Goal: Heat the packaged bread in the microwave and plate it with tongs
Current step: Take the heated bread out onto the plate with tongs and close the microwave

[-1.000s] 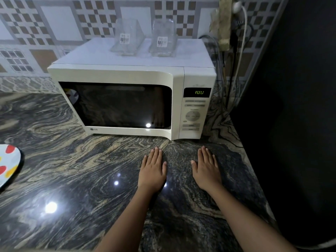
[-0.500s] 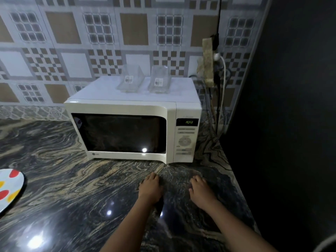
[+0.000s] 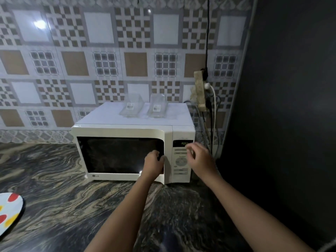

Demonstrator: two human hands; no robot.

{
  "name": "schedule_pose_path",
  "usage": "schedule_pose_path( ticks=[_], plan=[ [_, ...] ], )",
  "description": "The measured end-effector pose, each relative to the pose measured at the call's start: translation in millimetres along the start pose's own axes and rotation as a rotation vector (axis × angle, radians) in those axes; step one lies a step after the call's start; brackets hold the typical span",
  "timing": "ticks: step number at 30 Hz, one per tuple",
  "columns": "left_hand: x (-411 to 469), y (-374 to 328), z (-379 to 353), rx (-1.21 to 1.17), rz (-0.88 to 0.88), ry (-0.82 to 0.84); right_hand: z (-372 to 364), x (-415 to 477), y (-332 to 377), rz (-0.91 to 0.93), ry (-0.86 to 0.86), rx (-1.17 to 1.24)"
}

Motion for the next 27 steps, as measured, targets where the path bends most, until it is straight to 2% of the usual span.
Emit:
schedule_pose_path(
  ticks=[3, 9, 16, 21, 27],
  plan=[
    [9, -12, 6, -0.121, -0.011, -0.029, 14, 38, 22, 0.083, -0.045, -0.006],
    [15, -15, -6, -0.220, -0.014, -0.015, -13, 67, 5, 0.005, 0.137, -0.120],
    [16, -5, -11, -0.338, -0.018, 0.002, -15, 64, -13, -0.033, 0.034, 0.131],
    [16, -3, -11, -0.367, -0.057, -0.020, -18, 39, -29, -0.191, -0.144, 0.267],
    [13, -4, -10, -0.397, -0.103, -0.067, -62, -9, -78, -0.391, -0.074, 0.360]
  ],
)
Point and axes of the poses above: each hand's wrist, its own x-axis towards the middle knuckle, its own z-axis out of the back of the hand, y = z × x, the point moved 10 cm from there along x, towards the middle knuckle, and after that the axes turned 5 degrees about -y, right-handed, at the moved point
